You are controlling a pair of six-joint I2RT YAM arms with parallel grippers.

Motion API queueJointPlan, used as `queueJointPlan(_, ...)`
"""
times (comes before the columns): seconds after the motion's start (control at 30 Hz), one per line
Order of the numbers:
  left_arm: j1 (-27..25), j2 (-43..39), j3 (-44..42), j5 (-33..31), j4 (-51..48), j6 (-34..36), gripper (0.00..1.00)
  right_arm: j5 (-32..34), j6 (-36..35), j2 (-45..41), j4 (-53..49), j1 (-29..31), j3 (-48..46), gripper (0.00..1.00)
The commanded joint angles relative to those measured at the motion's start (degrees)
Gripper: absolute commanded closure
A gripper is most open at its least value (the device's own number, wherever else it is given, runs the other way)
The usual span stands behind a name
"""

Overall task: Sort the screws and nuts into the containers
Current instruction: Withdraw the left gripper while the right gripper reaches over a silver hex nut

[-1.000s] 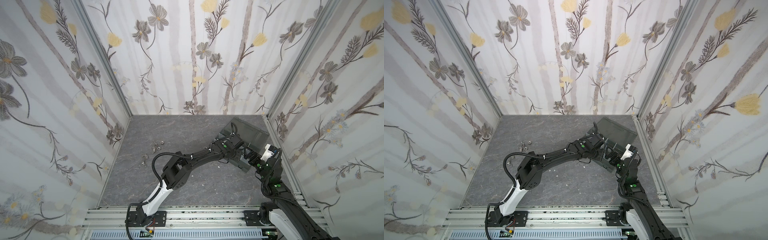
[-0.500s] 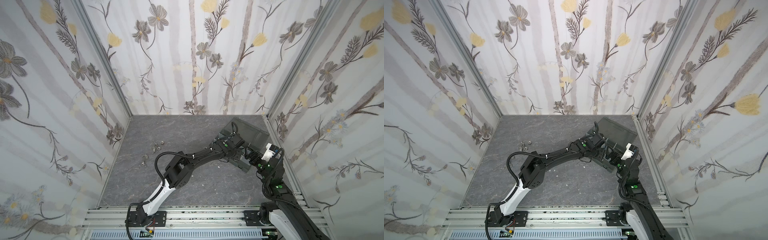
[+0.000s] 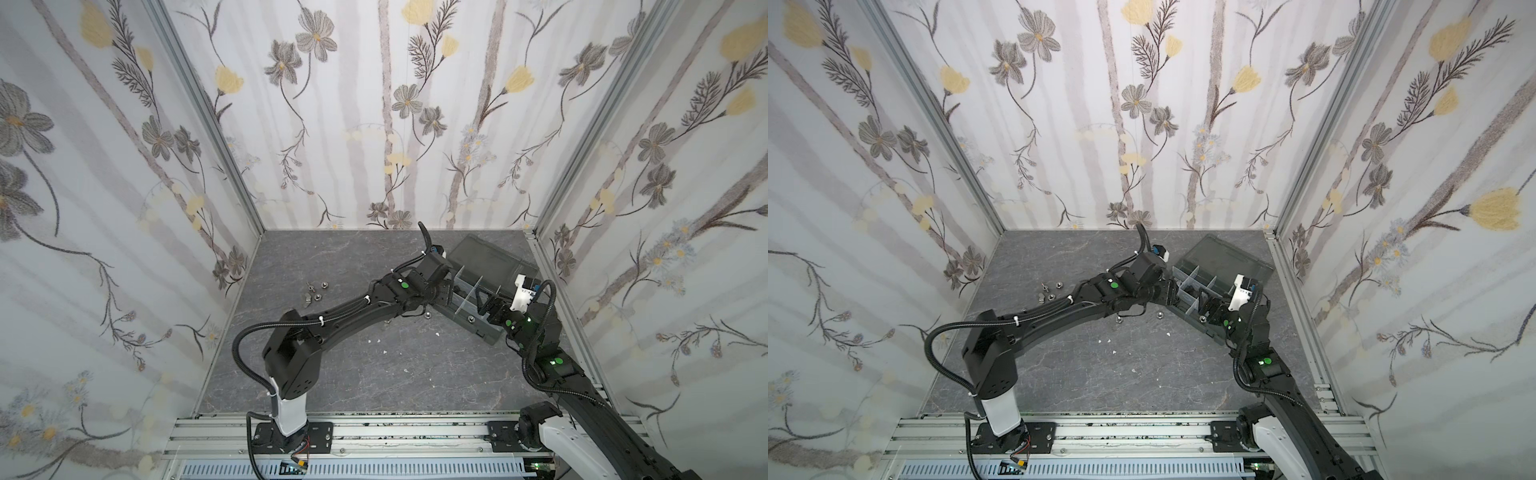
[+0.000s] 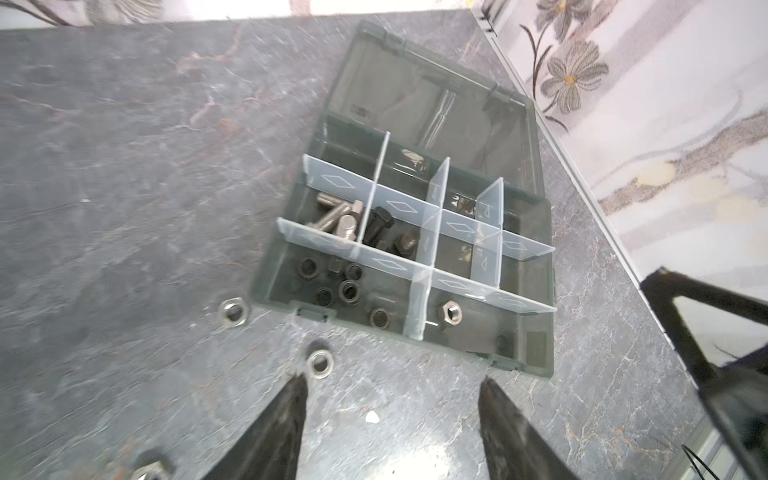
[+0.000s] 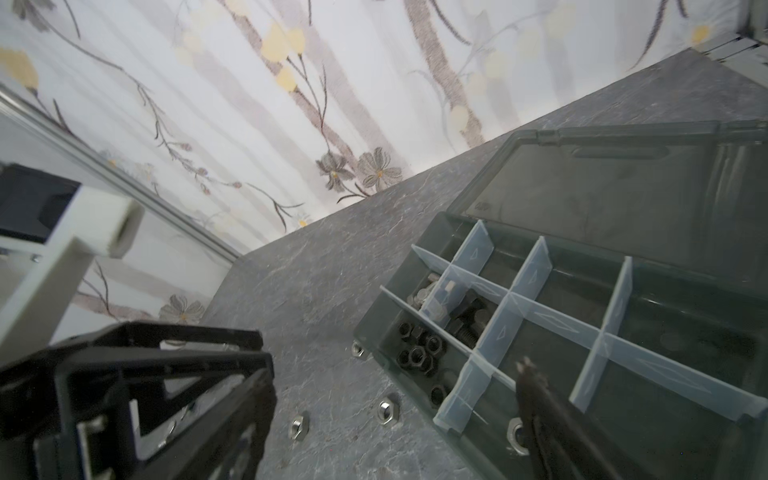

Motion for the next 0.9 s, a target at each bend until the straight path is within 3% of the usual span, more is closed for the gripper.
queueJointPlan(0.0,1.0,-7.4,-7.0,-3.3,5.9,0.3,0.31,4.8,-2.0,1.8,-1.0,4.5,2.1,0.10)
queueJointPlan(0.37,7.1,-33.3,-27.6,-5.1,9.7,-0.9,0.22,11.2,-5.2,17.9,-4.0,20.6,12.9,0.15)
queueJointPlan(0.87,13.7,-47.4,-36.1,-5.7,2.9,0.3,0.21,12.2,-6.4,40.3,-10.3,30.4,29.1,0.23)
